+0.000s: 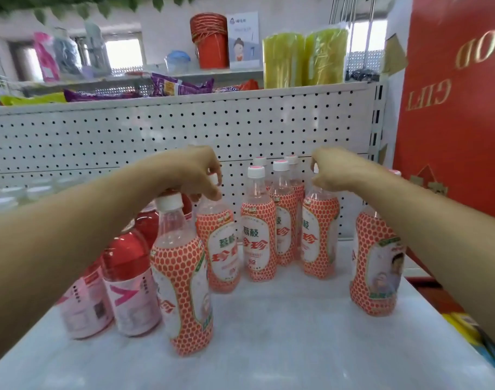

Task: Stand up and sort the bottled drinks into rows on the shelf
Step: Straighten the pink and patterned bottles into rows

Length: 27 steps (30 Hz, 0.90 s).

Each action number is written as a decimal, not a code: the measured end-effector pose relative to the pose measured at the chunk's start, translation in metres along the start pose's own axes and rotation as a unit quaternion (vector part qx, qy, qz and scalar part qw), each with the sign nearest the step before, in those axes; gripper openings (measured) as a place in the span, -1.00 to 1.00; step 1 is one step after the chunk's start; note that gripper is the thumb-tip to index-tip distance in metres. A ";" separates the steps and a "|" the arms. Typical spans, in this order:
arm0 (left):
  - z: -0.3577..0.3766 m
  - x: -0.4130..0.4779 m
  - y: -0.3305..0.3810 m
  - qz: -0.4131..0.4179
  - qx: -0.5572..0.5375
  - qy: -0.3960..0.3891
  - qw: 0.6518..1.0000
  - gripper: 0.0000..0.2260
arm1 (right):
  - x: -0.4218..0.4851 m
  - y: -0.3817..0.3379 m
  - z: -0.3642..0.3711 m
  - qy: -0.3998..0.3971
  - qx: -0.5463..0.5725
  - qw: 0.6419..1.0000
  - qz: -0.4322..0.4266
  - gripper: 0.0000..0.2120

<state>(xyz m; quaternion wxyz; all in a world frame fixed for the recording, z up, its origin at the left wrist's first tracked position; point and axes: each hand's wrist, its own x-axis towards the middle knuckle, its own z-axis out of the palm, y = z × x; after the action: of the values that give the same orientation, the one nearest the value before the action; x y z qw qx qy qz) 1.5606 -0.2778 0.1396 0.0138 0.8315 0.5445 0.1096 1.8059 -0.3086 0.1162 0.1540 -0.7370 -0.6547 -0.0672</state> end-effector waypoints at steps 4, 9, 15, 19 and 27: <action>-0.002 0.016 -0.026 -0.038 0.036 0.008 0.999 -0.82 | 0.012 0.010 0.000 0.003 -0.065 0.997 0.040 -0.73; -0.003 0.021 -0.044 -0.058 0.054 -0.006 0.997 -0.75 | 0.023 0.014 0.003 -0.021 -0.134 0.990 0.049 -0.81; -0.021 -0.008 0.005 0.007 -0.042 0.121 0.992 -0.48 | 0.026 -0.007 -0.002 0.074 -0.006 0.997 -0.038 -0.65; 0.035 -0.046 0.081 0.063 -0.337 0.248 0.906 -0.34 | 0.035 -0.030 0.014 0.005 0.310 0.949 -0.057 -0.62; 0.199 -0.005 0.071 -0.125 -0.447 0.232 0.855 -0.11 | 0.027 -0.028 0.064 0.100 0.403 0.910 0.009 -0.79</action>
<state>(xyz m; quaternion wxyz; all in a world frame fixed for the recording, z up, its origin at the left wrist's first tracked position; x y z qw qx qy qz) 1.6618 -0.2919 -0.0448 0.2710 0.6110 0.5235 0.5284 1.7749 -0.2601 0.0676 0.5034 -0.6075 -0.6004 0.1308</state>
